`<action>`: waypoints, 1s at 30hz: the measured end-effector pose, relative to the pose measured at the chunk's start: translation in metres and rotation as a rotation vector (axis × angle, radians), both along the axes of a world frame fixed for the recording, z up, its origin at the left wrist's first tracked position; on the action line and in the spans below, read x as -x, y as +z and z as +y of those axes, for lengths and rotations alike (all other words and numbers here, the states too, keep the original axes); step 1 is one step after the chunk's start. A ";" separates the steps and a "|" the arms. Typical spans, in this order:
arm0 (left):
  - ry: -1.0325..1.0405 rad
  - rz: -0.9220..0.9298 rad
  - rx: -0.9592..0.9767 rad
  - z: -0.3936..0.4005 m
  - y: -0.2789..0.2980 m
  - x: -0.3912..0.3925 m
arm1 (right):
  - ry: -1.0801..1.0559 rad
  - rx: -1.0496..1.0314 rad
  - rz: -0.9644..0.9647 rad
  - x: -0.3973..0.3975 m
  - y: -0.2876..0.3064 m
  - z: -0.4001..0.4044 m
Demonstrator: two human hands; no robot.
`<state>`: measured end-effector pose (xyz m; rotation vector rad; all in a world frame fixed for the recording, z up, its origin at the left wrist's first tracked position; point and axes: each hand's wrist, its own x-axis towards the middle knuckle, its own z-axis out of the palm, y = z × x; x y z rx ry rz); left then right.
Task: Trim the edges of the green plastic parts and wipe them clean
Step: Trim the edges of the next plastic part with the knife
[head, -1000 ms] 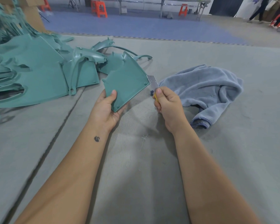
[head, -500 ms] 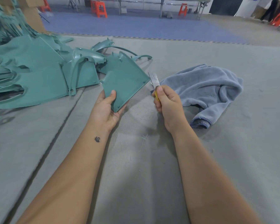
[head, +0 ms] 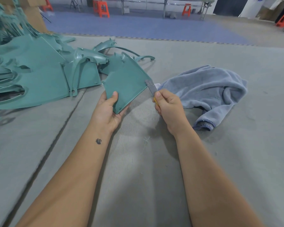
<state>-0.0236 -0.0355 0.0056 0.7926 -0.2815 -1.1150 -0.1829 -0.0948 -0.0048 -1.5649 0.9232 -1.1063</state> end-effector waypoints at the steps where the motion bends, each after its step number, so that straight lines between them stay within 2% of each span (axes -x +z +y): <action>1: 0.002 -0.001 0.005 0.000 0.000 0.000 | 0.010 0.024 0.045 -0.001 -0.001 0.000; 3: 0.007 -0.014 0.014 -0.001 0.000 0.001 | 0.049 0.080 0.145 -0.004 -0.001 0.003; 8: 0.009 -0.029 0.016 -0.001 0.000 0.001 | 0.094 0.114 0.212 -0.004 -0.001 0.004; 13: 0.018 0.013 0.022 -0.001 -0.001 0.001 | 0.229 0.132 0.331 -0.006 0.000 0.009; 17: 0.007 0.053 0.019 -0.001 -0.001 0.000 | 0.122 -0.017 -0.040 0.000 0.003 0.004; 19: 0.006 0.056 0.014 -0.001 -0.001 -0.001 | 0.038 -0.056 -0.116 0.001 0.003 0.001; 22: -0.003 0.052 0.026 -0.001 0.000 0.000 | -0.005 -0.029 -0.057 -0.002 0.000 0.000; 27: -0.012 0.023 0.051 -0.002 -0.001 0.006 | 0.087 0.116 0.213 -0.009 -0.001 0.005; 30: -0.007 0.017 0.044 -0.003 -0.001 0.006 | 0.116 0.132 0.249 -0.008 0.000 0.006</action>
